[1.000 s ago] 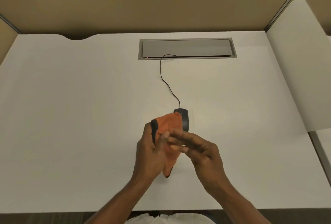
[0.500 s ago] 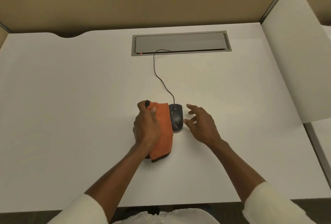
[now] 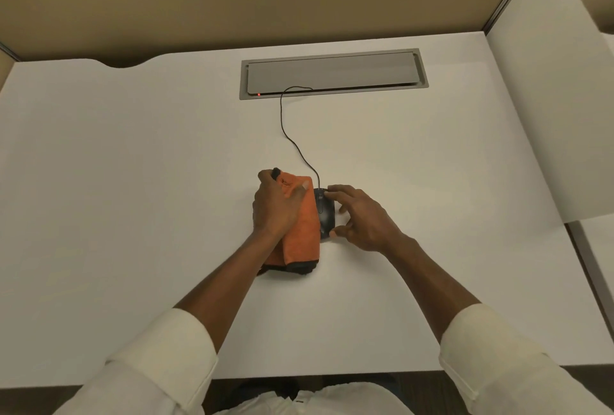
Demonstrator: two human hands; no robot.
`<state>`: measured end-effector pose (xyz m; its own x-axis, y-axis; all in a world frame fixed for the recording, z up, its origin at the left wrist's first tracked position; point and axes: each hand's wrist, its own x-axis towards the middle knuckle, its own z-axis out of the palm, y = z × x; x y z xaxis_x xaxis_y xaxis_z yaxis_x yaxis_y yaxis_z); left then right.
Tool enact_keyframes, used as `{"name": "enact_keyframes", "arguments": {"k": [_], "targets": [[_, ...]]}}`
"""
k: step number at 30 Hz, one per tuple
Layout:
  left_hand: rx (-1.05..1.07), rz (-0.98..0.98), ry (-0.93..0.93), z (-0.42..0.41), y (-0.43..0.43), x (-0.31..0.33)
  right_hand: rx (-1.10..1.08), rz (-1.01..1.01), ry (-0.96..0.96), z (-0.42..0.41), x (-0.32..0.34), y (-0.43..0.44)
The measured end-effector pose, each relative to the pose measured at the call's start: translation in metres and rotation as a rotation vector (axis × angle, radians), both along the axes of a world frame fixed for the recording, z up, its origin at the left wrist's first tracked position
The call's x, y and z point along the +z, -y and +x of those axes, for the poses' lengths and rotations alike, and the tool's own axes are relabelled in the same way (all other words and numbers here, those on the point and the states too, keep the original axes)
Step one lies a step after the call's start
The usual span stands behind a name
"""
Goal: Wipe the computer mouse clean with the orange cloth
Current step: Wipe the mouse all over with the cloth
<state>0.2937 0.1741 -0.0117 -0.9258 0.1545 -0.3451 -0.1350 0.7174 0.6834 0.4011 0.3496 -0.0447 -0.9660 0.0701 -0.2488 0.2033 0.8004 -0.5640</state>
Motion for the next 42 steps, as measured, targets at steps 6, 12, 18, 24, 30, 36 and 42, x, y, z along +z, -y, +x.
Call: {"name": "enact_keyframes", "arguments": {"k": [6,12,18,24,30,36,42], "targets": [[-0.179,-0.067,-0.081,0.008,0.005,-0.013,0.014,0.002,0.005,-0.004,0.002,-0.001],[-0.220,-0.110,-0.150,0.037,0.011,-0.018,0.024,0.024,0.019,-0.005,0.003,0.000],[-0.180,-0.214,-0.154,0.032,-0.001,-0.015,0.022,0.043,0.017,-0.004,0.006,0.002],[-0.230,-0.347,-0.178,0.006,-0.024,-0.007,0.022,0.104,0.022,-0.004,0.010,0.004],[-0.189,-0.378,-0.139,0.012,-0.030,-0.004,0.026,0.134,0.033,-0.005,0.013,0.005],[-0.178,-0.353,-0.200,0.048,-0.014,-0.004,0.023,0.126,0.049,-0.005,0.012,0.005],[-0.150,-0.338,-0.185,0.039,-0.016,-0.008,0.015,0.096,0.031,-0.004,0.008,0.003]]}}
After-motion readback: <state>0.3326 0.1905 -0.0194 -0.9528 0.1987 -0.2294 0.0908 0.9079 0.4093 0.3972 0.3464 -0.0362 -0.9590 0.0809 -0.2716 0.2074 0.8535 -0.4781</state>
